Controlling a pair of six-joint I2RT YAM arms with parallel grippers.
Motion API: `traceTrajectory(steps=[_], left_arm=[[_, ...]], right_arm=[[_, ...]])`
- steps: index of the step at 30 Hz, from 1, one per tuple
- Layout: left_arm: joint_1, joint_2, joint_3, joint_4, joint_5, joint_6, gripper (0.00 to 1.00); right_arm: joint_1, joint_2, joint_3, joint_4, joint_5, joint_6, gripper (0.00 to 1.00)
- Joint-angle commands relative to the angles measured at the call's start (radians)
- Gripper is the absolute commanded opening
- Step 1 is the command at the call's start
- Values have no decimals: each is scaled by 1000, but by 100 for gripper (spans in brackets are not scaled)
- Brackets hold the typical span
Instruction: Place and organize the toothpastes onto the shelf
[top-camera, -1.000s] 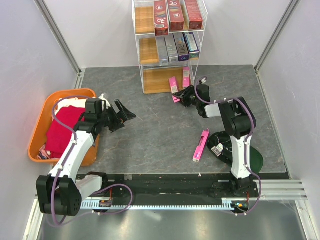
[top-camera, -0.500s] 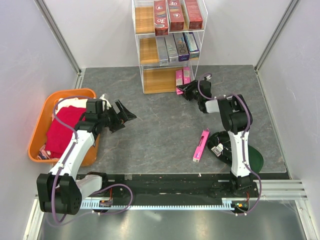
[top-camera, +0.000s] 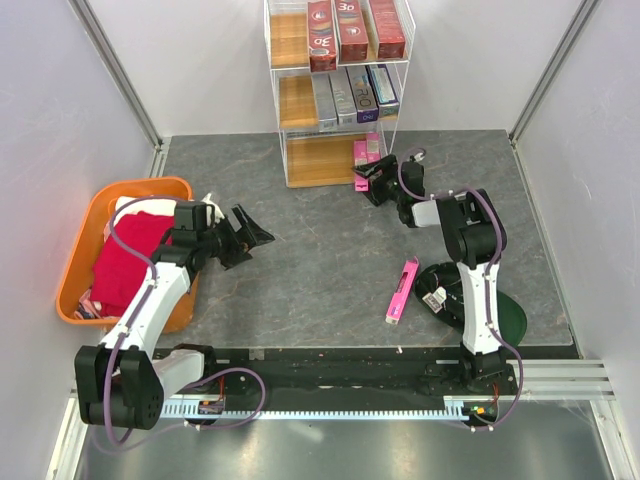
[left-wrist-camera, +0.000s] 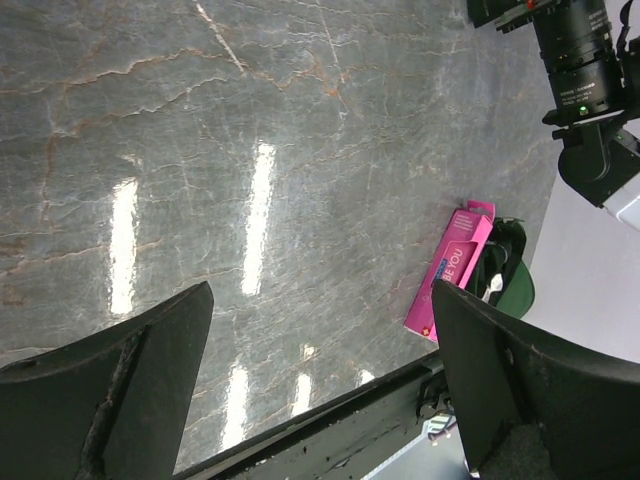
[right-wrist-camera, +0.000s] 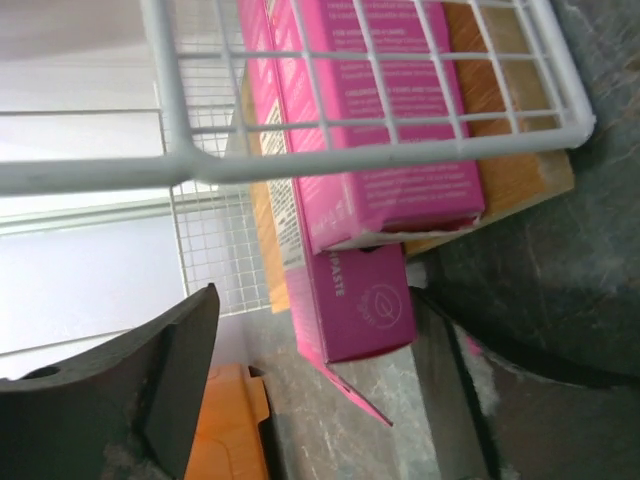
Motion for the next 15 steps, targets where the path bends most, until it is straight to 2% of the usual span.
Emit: traceTrajectory(steps=[1,8,11,15], left_arm=[[4,-3,-12,52,31,16,97],[3,-7,-28,59,37,12,97],[3,-10,-36,62,37,12,97],[3,-9,-38,66,37,11,97]], right_arm=[[-4,-55,-52,-82,-7,-37,85],[-1,-107,-128,-71,-15,-45,85],[-4,-124,-149,-57,-19,-39,78],[-4,-136,-174,-5,-19,-17,56]])
